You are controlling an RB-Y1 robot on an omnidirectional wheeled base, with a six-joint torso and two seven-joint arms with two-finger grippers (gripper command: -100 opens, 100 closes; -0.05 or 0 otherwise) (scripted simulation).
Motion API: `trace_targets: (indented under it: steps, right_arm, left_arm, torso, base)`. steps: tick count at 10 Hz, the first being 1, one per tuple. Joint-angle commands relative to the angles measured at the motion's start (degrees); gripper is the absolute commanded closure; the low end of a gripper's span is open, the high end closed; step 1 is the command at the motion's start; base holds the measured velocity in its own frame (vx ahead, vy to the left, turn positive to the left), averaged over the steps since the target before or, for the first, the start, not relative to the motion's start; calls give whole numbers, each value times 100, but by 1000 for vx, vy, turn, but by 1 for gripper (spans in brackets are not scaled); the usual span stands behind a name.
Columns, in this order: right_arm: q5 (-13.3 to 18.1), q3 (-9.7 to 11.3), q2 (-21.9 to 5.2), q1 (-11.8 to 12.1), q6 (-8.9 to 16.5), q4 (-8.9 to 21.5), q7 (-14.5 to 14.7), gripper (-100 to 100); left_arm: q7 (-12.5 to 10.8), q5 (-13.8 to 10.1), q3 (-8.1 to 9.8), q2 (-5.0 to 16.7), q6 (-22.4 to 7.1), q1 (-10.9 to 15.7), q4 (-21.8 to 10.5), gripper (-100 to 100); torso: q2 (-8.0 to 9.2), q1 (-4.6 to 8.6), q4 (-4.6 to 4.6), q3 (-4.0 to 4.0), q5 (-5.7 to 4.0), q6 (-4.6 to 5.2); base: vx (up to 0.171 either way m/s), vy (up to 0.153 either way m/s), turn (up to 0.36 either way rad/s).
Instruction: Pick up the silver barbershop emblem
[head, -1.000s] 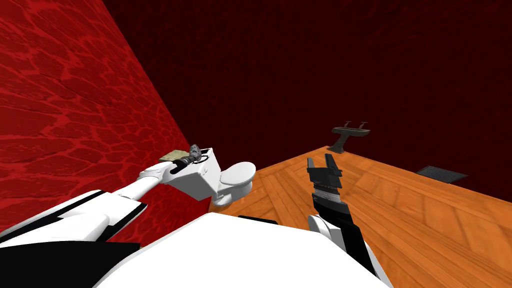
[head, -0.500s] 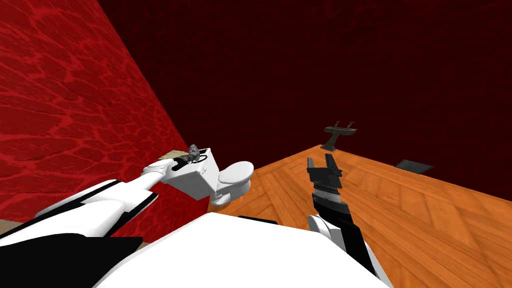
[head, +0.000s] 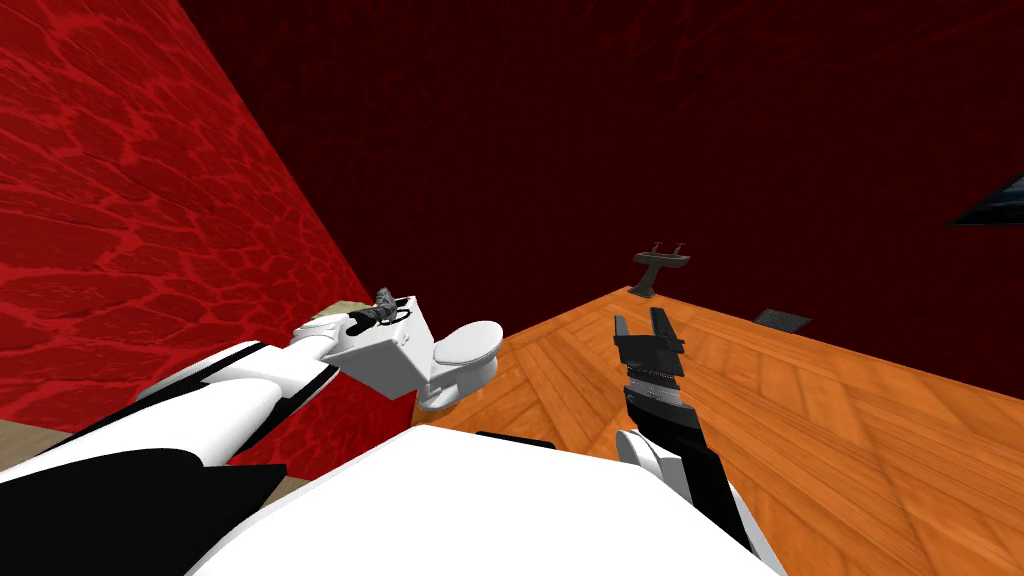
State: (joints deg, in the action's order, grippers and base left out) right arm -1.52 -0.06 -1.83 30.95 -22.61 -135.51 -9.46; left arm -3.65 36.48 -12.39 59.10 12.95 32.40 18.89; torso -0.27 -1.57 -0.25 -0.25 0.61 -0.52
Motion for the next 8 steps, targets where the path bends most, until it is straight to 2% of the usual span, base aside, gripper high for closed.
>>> trace_targets:
  steps: [1, 2, 3, 7, 8]
  right_arm:
    - [0, 0, 0, 0, 0, 0, 0, 0]
    - [0, 0, 0, 0, 0, 0, 0, 0]
    - [0, 0, 0, 0, 0, 0, 0, 0]
    - [0, 0, 0, 0, 0, 0, 0, 0]
    - [0, 0, 0, 0, 0, 0, 0, 0]
  left_arm:
    - [-204, -18, -124, 67, -160, -89, 145, -100]
    - [-228, -5, -171, 89, -146, -145, 243, -100]
    - [-308, -6, -195, 100, -197, -168, 289, 100]
    - [-298, -4, -194, 101, -199, -168, 281, 100]
    - [-297, -4, -194, 101, -200, -168, 281, 0]
  torso:
    - [0, 0, 0, 0, 0, 0]
    - [-14, -2, -4, -8, 2, 0]
    - [-18, -2, -5, -11, 2, 1]
    - [-17, -6, -4, -10, 4, 3]
    - [-17, -6, -4, -10, 4, 3]
  base:
    - [12, -1, 2]
    - [6, 0, 3]
    - [0, 0, 0]
    - [0, 0, 0]
    - [0, 0, 0]
